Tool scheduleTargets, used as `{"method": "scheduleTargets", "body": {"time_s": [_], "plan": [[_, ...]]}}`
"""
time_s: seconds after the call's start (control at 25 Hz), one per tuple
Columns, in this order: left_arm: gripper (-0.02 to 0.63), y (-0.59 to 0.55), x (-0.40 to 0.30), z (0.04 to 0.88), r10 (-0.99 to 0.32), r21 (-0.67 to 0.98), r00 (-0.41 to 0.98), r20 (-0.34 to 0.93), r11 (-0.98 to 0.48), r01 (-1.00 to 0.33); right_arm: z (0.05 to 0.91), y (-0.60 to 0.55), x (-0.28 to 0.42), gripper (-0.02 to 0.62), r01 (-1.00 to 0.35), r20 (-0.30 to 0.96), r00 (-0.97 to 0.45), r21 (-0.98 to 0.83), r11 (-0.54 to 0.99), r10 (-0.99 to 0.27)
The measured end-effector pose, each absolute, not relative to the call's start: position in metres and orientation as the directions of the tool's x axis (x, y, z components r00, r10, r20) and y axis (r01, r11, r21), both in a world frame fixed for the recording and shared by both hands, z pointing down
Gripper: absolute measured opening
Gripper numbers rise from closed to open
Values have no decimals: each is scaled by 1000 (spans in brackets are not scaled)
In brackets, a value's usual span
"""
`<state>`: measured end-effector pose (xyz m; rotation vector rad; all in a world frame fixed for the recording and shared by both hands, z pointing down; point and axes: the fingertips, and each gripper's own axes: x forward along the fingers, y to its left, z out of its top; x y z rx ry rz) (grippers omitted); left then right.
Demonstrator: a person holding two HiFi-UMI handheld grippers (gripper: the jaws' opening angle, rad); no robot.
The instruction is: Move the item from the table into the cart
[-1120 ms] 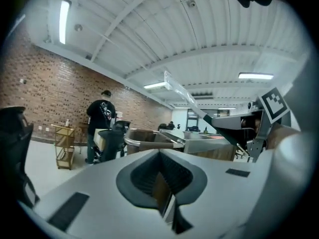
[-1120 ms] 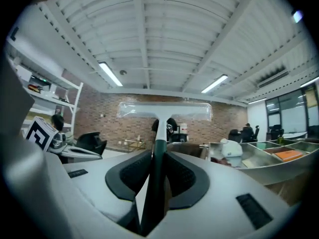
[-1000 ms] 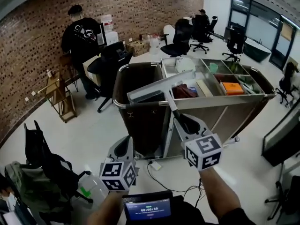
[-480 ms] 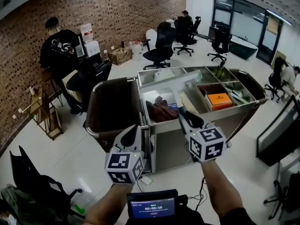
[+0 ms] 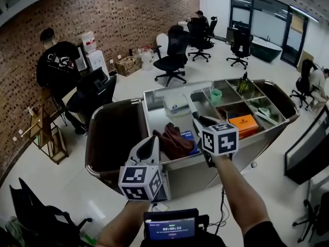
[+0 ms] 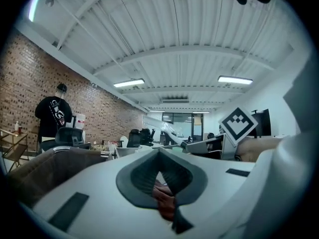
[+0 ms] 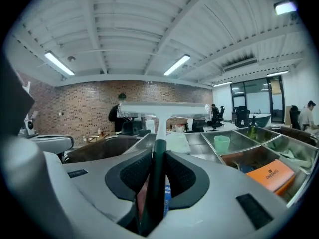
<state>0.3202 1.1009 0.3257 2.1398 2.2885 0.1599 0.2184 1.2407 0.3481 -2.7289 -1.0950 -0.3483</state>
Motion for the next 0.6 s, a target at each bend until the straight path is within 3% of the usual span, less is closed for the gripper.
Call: {"method": "scheduleTargets", "body": {"time_s": [0.32, 0.6], "plan": [[0, 1140, 359, 325, 994, 71, -82, 71, 77, 994, 383, 1297, 260, 86, 715, 373, 674, -113, -690, 637], [0, 1165, 383, 332, 996, 111, -58, 71, 50, 993, 393, 1322, 269, 89, 749, 380, 634, -87, -656, 674]]}}
